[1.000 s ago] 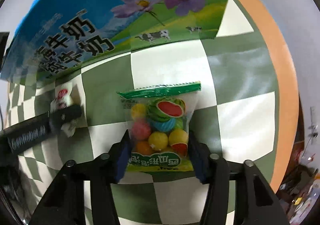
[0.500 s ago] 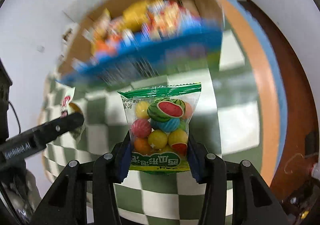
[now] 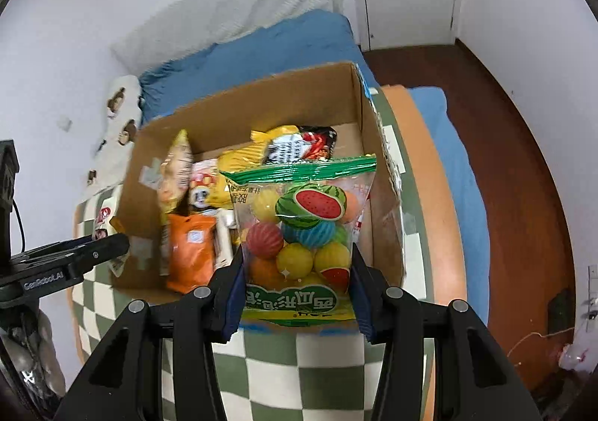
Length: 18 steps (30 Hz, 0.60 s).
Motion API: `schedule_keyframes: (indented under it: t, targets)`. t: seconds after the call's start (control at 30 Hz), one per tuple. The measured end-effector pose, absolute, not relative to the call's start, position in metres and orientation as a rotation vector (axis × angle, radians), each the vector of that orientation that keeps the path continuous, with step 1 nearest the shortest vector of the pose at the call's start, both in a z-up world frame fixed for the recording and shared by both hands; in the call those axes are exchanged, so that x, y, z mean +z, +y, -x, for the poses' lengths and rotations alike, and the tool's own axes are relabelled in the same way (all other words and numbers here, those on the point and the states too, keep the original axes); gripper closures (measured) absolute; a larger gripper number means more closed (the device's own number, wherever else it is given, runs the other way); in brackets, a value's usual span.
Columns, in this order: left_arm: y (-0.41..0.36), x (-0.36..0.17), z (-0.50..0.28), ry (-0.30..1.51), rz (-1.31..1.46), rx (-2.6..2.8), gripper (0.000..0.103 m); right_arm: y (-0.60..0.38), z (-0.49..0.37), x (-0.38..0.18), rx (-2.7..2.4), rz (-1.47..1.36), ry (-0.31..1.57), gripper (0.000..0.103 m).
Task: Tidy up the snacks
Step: 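Carry both packs into the box and open both tools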
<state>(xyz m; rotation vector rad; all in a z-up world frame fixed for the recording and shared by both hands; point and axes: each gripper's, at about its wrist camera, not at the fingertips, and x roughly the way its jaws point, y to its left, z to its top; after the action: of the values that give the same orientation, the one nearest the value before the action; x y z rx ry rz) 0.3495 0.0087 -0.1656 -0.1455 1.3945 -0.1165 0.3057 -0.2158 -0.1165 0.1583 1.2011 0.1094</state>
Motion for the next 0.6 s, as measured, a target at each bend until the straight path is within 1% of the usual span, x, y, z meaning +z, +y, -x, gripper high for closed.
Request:
schedule_keyframes:
  t: [0.23, 0.4, 0.43, 0.47, 0.5, 0.53, 0.57, 0.6]
  targets:
    - [0.018, -0.210, -0.360, 1.490, 0.171, -0.086, 0.049, -0.209, -0.332, -0.164, 0.101, -0.140, 1.297, 0.052]
    - [0.019, -0.225, -0.358, 1.520, 0.197, -0.069, 0.049, -0.201, -0.339, -0.177, 0.122, -0.145, 1.333, 0.052]
    - [0.020, -0.226, -0.357, 1.528, 0.207, -0.062, 0.046, -0.198, -0.342, -0.180, 0.133, -0.141, 1.346, 0.051]
    - [0.020, -0.228, -0.358, 1.533, 0.211, -0.058, 0.036, -0.196, -0.344, -0.184, 0.143, -0.142, 1.367, 0.051]
    - [0.019, -0.228, -0.358, 1.534, 0.206, -0.056, 0.029, -0.194, -0.345, -0.187, 0.150, -0.147, 1.391, 0.042]
    - [0.017, -0.226, -0.357, 1.529, 0.194, -0.050, 0.012, -0.193, -0.347, -0.190, 0.149, -0.147, 1.406, 0.024]
    - [0.015, -0.225, -0.357, 1.521, 0.186, -0.049, 0.006, -0.192, -0.348, -0.191, 0.144, -0.138, 1.408, 0.018]
    - [0.013, -0.222, -0.355, 1.506, 0.178, -0.050, 0.006, -0.191, -0.349, -0.190, 0.141, -0.127, 1.404, 0.011]
